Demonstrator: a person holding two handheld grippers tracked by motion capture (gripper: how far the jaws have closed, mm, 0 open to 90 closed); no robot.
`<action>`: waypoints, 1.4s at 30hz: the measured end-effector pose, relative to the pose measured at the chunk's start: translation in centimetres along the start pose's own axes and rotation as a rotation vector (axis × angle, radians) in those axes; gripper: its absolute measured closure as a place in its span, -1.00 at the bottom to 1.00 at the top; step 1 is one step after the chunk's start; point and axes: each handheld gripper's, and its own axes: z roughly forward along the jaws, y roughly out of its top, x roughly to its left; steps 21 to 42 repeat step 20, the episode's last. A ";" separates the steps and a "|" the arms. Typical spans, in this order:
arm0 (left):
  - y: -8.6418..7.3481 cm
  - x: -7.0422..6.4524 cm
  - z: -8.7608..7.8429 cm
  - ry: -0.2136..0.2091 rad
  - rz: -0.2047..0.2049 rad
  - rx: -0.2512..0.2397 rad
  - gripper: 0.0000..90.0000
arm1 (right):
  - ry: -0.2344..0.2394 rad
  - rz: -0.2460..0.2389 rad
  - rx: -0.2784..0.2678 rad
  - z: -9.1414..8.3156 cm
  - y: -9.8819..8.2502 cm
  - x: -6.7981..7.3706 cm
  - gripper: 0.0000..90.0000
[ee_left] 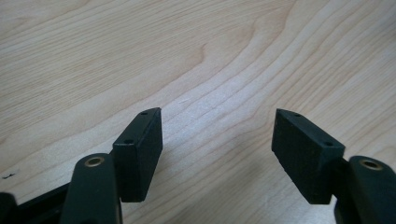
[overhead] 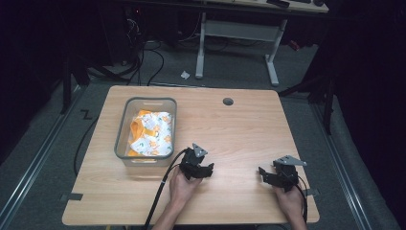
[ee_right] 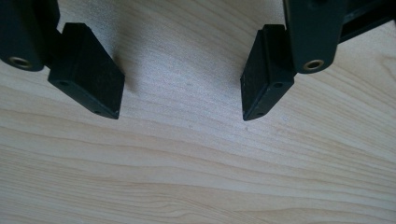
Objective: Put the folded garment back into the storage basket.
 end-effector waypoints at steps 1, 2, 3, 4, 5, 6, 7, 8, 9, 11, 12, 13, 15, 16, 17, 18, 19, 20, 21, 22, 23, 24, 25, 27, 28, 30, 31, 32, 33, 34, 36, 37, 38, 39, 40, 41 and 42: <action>-0.1 0.1 0.0 0.001 0.000 0.003 -0.25 | 0.000 0.000 0.000 0.0 0.0 0.0 -0.31; -0.2 0.1 0.1 0.005 0.000 0.009 -0.25 | 0.000 0.001 0.000 0.0 0.0 0.0 -0.31; -0.2 0.1 0.3 0.012 0.002 0.015 -0.25 | 0.000 0.000 0.000 0.0 0.0 0.0 -0.31; -0.2 0.1 0.3 0.012 0.002 0.015 -0.26 | 0.000 0.001 0.000 0.0 0.0 0.0 -0.31; -0.3 0.0 0.3 0.035 0.025 0.014 -0.26 | 0.000 0.000 0.000 0.0 0.0 0.0 -0.31; -0.3 0.0 0.3 0.040 0.031 0.014 -0.26 | 0.000 0.001 0.000 0.0 0.0 0.0 -0.31; -0.4 0.1 0.4 0.048 0.036 0.011 -0.26 | 0.000 0.000 0.000 0.0 0.0 0.0 -0.31; -0.5 0.1 0.4 0.056 0.046 0.003 -0.26 | 0.000 0.000 0.000 0.0 0.0 0.0 -0.31; -0.7 0.1 0.5 0.054 0.046 -0.017 -0.28 | 0.000 0.000 0.000 0.0 0.0 0.0 -0.31; -0.9 0.3 0.4 0.058 0.040 -0.027 -0.31 | 0.000 0.000 0.000 0.0 0.0 0.0 -0.31; -1.0 0.3 0.4 0.062 0.038 -0.029 -0.32 | 0.000 0.001 0.000 0.0 0.0 0.0 -0.31; -1.0 0.3 0.3 0.063 0.037 -0.027 -0.33 | 0.000 0.001 0.000 0.0 0.0 0.0 -0.31; -1.0 0.3 0.3 0.063 0.036 -0.027 -0.33 | 0.001 -0.001 0.000 0.0 0.0 0.0 -0.31; -1.0 0.3 0.3 0.064 0.035 -0.027 -0.34 | 0.001 -0.001 -0.001 0.0 0.0 0.0 -0.31; -1.0 0.3 0.3 0.064 0.035 -0.027 -0.34 | 0.000 0.001 0.000 0.0 0.0 0.0 -0.31; -1.1 0.3 0.3 0.064 0.034 -0.026 -0.34 | 0.001 0.001 0.000 0.0 0.0 0.0 -0.31; -1.1 0.3 0.3 0.064 0.034 -0.026 -0.35 | 0.001 0.000 0.000 0.0 0.0 0.0 -0.31; -1.1 0.3 0.3 0.067 0.033 -0.028 -0.36 | 0.001 0.000 0.000 0.0 0.0 0.0 -0.31; -1.1 0.3 0.3 0.067 0.033 -0.028 -0.36 | 0.001 0.000 0.000 0.0 0.0 0.0 -0.31; -1.1 0.3 0.3 0.067 0.033 -0.028 -0.36 | 0.001 0.000 0.000 0.0 0.0 0.0 -0.31; -1.1 0.3 0.3 0.067 0.033 -0.028 -0.36 | 0.001 0.000 0.000 0.0 0.0 0.0 -0.31; -1.1 0.3 0.3 0.067 0.033 -0.028 -0.36 | 0.001 0.000 0.000 0.0 0.0 0.0 -0.31; -1.1 0.3 0.3 0.067 0.033 -0.028 -0.36 | 0.001 0.000 0.000 0.0 0.0 0.0 -0.31; -1.1 0.3 0.3 0.067 0.033 -0.028 -0.36 | 0.001 0.000 0.000 0.0 0.0 0.0 -0.31; -1.1 0.3 0.3 0.067 0.033 -0.028 -0.36 | 0.001 0.000 0.000 0.0 0.0 0.0 -0.31; -1.1 0.3 0.3 0.067 0.033 -0.028 -0.36 | 0.001 0.000 0.000 0.0 0.0 0.0 -0.31; -1.1 0.3 0.3 0.067 0.033 -0.028 -0.36 | 0.001 0.000 0.000 0.0 0.0 0.0 -0.31; -1.1 0.3 0.3 0.067 0.033 -0.028 -0.36 | 0.001 0.000 0.000 0.0 0.0 0.0 -0.31; -1.1 0.3 0.3 0.067 0.033 -0.028 -0.36 | 0.001 0.000 0.000 0.0 0.0 0.0 -0.31; -1.1 0.3 0.3 0.067 0.033 -0.028 -0.36 | 0.001 0.000 0.000 0.0 0.0 0.0 -0.31; -1.1 0.3 0.3 0.067 0.033 -0.028 -0.36 | 0.001 0.000 0.000 0.0 0.0 0.0 -0.31; -1.1 0.3 0.3 0.067 0.033 -0.028 -0.36 | 0.001 0.000 0.000 0.0 0.0 0.0 -0.31; -1.1 0.3 0.3 0.067 0.033 -0.028 -0.36 | 0.001 0.000 0.000 0.0 0.0 0.0 -0.31; -1.1 0.3 0.3 0.067 0.033 -0.028 -0.36 | 0.001 0.000 0.000 0.0 0.0 0.0 -0.31; -1.1 0.3 0.3 0.067 0.033 -0.028 -0.36 | 0.001 0.000 0.000 0.0 0.0 0.0 -0.31; -1.1 0.3 0.3 0.067 0.033 -0.028 -0.36 | 0.001 0.000 0.000 0.0 0.0 0.0 -0.31; -1.1 0.3 0.3 0.067 0.033 -0.028 -0.36 | 0.001 0.000 0.000 0.0 0.0 0.0 -0.31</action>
